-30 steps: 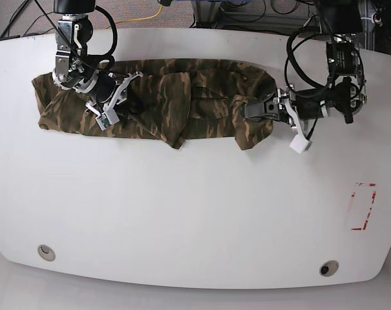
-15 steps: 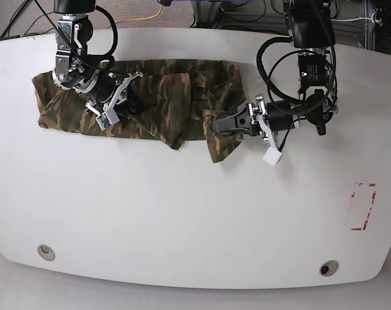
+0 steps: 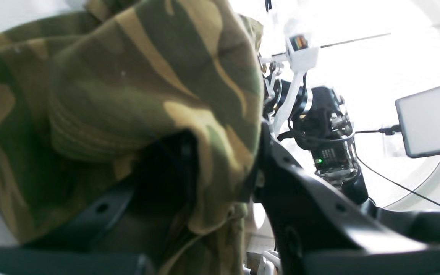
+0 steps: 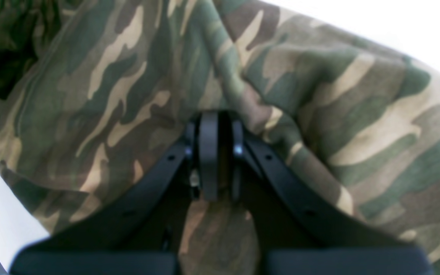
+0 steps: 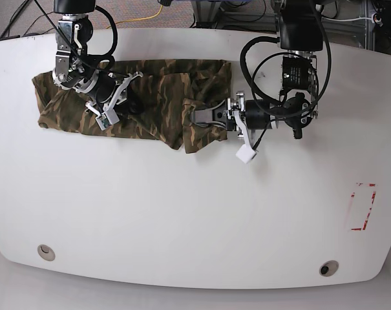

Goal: Layout the t-shirt on the table in an organized manner, then fold the t-shirt properly
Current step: 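Fold the strip end with the left gripper toward the right gripper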

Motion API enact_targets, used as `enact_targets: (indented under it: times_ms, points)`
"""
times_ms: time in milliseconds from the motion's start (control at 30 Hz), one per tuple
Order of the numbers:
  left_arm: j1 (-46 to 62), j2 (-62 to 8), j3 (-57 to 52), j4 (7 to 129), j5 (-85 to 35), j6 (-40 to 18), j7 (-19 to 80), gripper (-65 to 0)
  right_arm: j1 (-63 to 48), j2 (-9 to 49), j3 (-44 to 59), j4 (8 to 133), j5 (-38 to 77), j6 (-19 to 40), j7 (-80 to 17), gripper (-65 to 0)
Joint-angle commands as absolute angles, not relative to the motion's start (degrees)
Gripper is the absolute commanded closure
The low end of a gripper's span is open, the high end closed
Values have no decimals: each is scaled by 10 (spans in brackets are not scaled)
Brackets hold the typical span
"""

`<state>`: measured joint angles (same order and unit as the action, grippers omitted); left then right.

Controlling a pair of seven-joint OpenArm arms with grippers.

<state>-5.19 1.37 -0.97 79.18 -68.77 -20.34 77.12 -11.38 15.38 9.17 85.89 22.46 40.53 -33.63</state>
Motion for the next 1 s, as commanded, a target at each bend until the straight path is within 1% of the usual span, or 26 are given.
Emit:
enact_targets:
  times_ms: [0,133,300,500,567,667,700,767,967]
  points:
    - [-68,19,-5,800,-707,-204,765,-106,-116,159,93,861,204,400,-364,-44]
    - [-71,21,-5,794,-706,-204,764,-107,-116,159,93,861,203,400,-364,-44]
    - [-86,44,-2,775,-706,-204,765,-108,-116,159,93,861,203,400,-364,-44]
    - [-95,46,43,775,-706,-204,765,-113,-116,159,93,861,204,400,-364,-44]
    - [-107,46,51,775,-706,-204,765,-139,-116,159,93,861,204,400,-364,-44]
    - [-112,47,63,775,-706,-204,765,-207,-116,159,93,861,204,400,-363,-44]
    - [-113,47,65,775,-706,-204,765,-242,-116,159,93,861,203,400,-363,-44]
    - [-113,47,66,775,-706,-204,765,-279,-116,159,93,861,203,400,-363,-44]
    - [-114,47,65,775,-709,-187,766,-339,-116,160,93,861,205,400,-363,-44]
